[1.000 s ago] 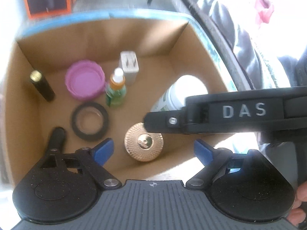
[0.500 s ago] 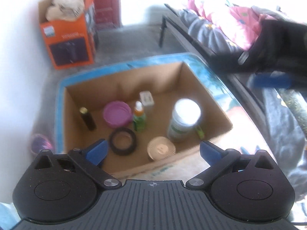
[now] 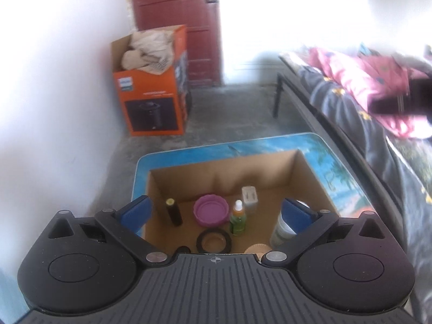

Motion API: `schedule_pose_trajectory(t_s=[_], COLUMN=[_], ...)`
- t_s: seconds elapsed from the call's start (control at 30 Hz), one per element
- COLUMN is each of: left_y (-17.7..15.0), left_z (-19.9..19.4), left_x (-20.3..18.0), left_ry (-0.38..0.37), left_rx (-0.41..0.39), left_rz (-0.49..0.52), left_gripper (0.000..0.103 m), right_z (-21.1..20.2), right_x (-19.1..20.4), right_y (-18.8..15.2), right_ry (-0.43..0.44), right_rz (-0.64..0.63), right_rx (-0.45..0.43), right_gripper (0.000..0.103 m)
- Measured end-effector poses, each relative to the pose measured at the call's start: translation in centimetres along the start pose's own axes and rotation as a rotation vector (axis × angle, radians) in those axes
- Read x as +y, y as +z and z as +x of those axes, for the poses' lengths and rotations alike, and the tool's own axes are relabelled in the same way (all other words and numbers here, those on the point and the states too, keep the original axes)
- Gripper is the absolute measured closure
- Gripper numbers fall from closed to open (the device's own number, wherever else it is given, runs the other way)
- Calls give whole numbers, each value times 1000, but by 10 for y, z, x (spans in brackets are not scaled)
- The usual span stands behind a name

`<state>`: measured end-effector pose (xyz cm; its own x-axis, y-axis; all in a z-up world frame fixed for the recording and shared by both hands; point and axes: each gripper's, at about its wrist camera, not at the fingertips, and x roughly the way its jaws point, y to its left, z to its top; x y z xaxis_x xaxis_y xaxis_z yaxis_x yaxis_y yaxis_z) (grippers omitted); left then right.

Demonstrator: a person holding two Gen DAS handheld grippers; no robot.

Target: Organize rigid objects

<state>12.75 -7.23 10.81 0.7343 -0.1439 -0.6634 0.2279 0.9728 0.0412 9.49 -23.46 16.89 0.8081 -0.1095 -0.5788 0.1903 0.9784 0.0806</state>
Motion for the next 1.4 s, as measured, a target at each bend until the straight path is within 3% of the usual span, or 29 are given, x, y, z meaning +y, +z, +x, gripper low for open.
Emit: schedule_pose_trajectory(t_s=[0.13, 0.23, 0.37, 0.5, 1.4], left_y=[-4, -15, -27, -35, -24], left_z=[24, 47, 61, 71, 76], left_x=[10, 16, 22, 22, 23], left_ry=[7, 7, -1, -2, 22], left_rx=[155, 294, 421, 505, 500], left_rz=[-61, -92, -127, -110, -103], left_gripper=[0, 0, 0, 0, 1], right_z=[12, 31, 70, 74, 93], right_x=[5, 11, 21, 21, 18], right_y=[-23, -39, -57, -64, -68], right_ry=[-86, -99, -123, -87, -73], right_rz=[-44, -62, -122, -86, -92], right_rx=[123, 243, 489, 497, 529], right_gripper=[0, 0, 0, 0, 0])
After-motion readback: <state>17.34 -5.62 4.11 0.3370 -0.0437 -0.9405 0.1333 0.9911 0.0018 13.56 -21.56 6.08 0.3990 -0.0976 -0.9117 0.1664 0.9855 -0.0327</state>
